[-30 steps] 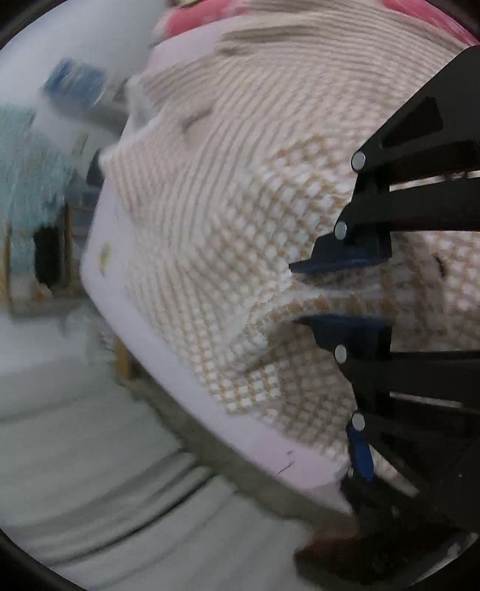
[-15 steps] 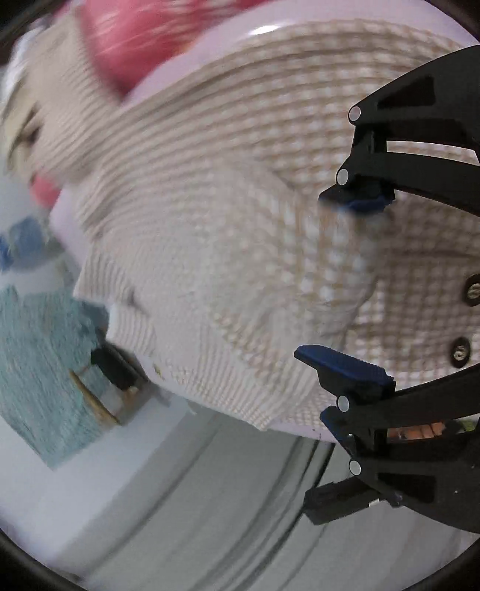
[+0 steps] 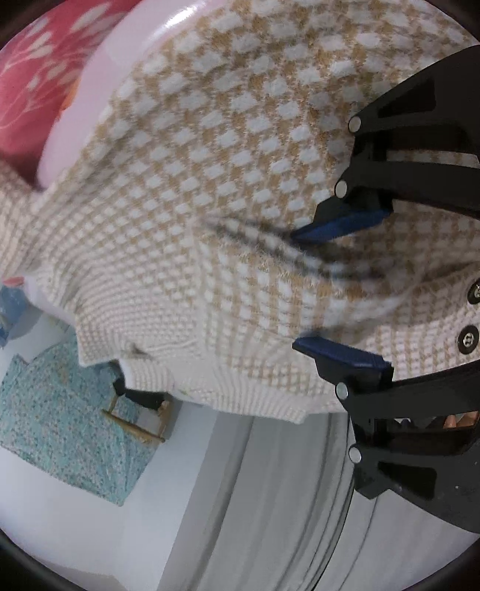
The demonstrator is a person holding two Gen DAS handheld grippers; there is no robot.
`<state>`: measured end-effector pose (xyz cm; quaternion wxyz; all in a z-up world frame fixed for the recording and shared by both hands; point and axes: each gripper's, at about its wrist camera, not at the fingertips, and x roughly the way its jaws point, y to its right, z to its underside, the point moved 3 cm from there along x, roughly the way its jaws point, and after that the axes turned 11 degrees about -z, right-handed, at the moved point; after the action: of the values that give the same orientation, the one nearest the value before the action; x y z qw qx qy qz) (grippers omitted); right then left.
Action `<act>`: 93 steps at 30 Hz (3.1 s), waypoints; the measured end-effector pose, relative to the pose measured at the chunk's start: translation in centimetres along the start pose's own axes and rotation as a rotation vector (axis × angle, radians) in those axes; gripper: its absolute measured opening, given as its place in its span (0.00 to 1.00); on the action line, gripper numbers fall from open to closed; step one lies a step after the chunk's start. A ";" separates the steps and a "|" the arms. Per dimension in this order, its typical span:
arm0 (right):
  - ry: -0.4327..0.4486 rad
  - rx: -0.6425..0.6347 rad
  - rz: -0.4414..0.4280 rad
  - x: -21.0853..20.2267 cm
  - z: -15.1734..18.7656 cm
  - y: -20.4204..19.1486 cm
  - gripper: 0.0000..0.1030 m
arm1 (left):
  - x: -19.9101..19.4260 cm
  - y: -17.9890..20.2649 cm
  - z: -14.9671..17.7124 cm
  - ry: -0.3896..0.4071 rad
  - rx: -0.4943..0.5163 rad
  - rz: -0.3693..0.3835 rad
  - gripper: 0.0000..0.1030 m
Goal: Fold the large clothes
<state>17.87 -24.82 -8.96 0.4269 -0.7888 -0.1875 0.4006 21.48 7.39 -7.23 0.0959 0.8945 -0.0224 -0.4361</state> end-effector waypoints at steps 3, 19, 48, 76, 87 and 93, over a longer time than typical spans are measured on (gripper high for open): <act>-0.002 -0.004 0.001 0.2 -0.2 0.3 0.40 | 0.1 0.1 0.0 0.002 0.007 -0.009 0.95; 0.029 -0.094 0.016 2.3 -3.0 -3.7 0.07 | 0.1 0.3 0.0 0.005 0.023 -0.022 0.95; -0.084 -0.366 -0.026 14.1 -23.0 -16.9 0.07 | 0.1 0.4 0.0 0.000 -0.010 -0.039 0.95; -0.143 -0.355 0.314 14.4 -25.8 -4.8 0.34 | 1.9 -3.5 -2.7 -0.009 -0.070 -0.264 0.95; -0.162 -0.447 0.334 16.4 -24.9 -5.0 0.08 | 1.9 -3.7 -2.8 0.018 -0.073 -0.267 0.95; -0.066 -0.549 0.317 16.0 -24.8 -7.5 0.07 | 1.4 -4.3 -2.7 0.056 -0.104 -0.227 0.95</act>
<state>47.62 -23.40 -2.54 0.1240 -0.8805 -0.1769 0.4219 24.30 11.81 -7.55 0.0926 0.8969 0.1044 -0.4197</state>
